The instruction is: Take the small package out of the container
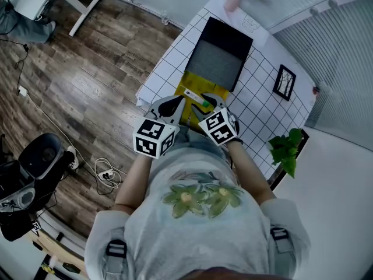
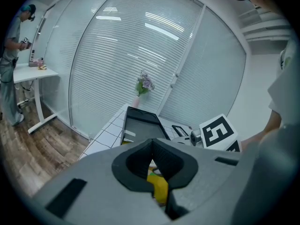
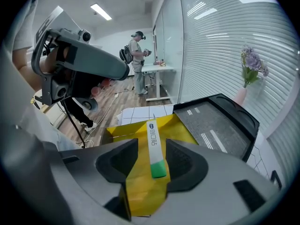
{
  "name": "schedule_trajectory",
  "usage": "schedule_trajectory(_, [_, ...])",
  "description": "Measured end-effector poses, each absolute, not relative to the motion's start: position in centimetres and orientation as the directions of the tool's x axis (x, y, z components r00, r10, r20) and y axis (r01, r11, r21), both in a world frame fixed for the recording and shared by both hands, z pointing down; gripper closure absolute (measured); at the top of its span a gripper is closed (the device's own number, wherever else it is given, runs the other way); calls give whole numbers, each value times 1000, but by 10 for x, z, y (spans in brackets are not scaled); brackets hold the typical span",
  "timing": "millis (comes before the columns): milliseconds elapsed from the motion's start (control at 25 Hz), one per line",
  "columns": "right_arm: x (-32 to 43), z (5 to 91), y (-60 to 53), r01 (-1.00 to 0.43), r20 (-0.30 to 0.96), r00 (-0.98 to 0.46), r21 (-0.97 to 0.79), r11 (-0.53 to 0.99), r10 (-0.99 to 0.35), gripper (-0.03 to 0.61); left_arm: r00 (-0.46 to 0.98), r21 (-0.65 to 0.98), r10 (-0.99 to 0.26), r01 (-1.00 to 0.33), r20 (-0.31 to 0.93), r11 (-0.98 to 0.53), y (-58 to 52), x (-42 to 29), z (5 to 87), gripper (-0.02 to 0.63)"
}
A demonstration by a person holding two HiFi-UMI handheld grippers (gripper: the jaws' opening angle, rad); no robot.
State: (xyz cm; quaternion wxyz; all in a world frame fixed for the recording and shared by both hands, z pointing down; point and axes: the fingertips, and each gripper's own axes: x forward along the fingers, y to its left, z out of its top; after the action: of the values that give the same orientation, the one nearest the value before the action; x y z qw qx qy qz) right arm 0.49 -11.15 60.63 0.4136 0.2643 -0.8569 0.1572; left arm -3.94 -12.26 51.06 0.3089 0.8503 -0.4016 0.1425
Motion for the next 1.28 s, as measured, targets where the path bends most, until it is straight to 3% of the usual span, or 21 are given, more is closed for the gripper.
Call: schedule_trajectory(1280, [4,643,-114,-559,848,-465,-59,827,-254,412,634,409,-595,-773,494,-485,-126,-45,509,607])
